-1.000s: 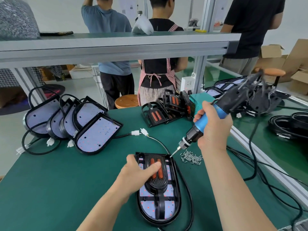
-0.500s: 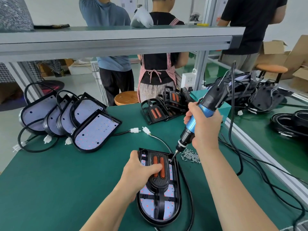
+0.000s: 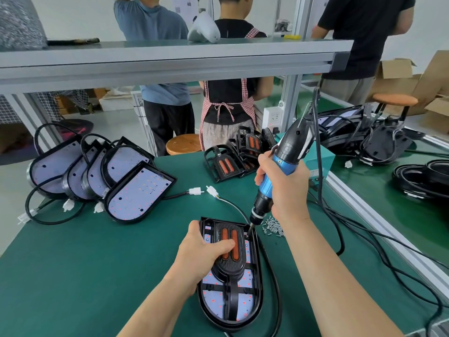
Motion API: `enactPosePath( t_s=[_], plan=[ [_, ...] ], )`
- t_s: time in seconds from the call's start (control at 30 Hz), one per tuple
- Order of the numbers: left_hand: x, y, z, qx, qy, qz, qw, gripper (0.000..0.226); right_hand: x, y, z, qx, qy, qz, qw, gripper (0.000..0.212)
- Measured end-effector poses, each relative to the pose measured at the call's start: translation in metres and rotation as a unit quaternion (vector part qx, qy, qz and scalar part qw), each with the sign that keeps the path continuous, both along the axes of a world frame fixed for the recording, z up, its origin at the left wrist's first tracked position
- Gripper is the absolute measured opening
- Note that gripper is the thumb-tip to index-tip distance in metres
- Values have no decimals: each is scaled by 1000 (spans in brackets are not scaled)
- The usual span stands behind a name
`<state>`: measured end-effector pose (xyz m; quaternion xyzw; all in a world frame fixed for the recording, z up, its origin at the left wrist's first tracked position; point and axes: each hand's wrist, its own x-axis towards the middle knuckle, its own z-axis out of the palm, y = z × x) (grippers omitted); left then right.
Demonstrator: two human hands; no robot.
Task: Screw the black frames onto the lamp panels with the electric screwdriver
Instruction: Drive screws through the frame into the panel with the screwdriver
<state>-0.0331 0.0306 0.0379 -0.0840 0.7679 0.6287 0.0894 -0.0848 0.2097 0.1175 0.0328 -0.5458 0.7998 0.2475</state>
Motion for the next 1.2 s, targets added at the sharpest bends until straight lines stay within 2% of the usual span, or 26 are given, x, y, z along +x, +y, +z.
enactPosePath(
  t_s=[0.3,0.5,0.7,0.8,0.93,1.03,1.1,1.2],
  plan=[
    [1,0,-1,8,9,-3,1000,59,-1,1,-6,13,21,-22,999,15],
    [1,0,-1,2,5,0,1000,62,-2,8,-13,-9,13,-38,999,21],
    [-2,1,6,-23,-3,-2,1000,64,2,9,-12,31,44,66,996,16],
    [-2,-1,11,-28,-16,-8,999,67,2,15,-9,7,37,94,995,13],
    [-1,0,16,-22,-33,-23,999,76,2,20,-7,-12,31,93,995,20],
    [-1,-1,17,-17,-45,-30,998,86,4,29,2,-7,52,112,992,19],
    [0,-1,17,-14,-51,-29,998,84,4,43,12,-17,77,119,990,14],
    [2,-1,17,-17,-59,-28,998,77,4,67,14,-120,63,87,987,11]
  ],
)
